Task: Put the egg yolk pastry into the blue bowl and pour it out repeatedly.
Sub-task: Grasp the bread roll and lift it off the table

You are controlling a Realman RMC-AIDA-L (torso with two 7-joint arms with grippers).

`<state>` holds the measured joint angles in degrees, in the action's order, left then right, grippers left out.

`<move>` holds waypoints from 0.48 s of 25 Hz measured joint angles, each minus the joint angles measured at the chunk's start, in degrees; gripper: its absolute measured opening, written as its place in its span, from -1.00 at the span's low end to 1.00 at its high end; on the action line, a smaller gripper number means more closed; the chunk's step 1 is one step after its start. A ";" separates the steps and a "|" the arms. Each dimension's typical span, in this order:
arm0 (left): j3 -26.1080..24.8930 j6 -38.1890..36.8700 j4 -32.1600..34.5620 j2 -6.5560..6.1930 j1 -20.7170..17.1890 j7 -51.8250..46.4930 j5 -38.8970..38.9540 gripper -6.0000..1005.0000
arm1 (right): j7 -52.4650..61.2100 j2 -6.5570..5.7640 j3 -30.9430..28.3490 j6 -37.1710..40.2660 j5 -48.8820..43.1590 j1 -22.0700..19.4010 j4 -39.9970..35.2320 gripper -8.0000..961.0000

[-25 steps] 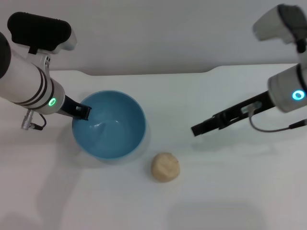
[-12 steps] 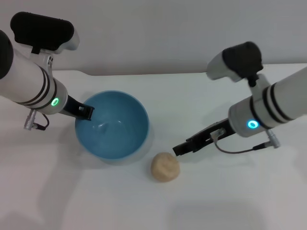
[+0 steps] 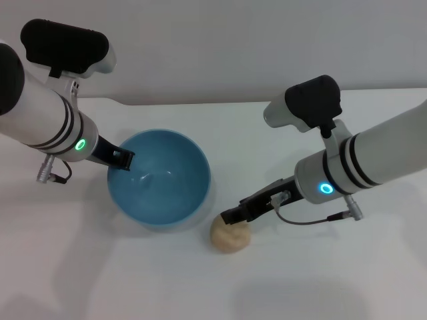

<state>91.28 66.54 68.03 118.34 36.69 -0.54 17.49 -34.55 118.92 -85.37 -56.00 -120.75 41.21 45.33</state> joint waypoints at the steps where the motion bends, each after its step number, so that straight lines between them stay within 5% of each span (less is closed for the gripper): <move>1: 0.02 0.00 0.00 0.00 0.01 -0.01 0.00 -0.98 | -0.06 0.00 0.28 0.32 0.72 0.20 -0.71 -0.18; 12: 0.29 0.00 0.00 -0.04 0.58 -0.06 -0.01 -0.98 | -0.27 0.09 5.17 4.54 2.77 0.70 -4.37 -0.22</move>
<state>91.58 66.54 68.03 118.30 37.27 -0.60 17.49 -34.83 119.00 -80.19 -51.46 -117.99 41.91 40.96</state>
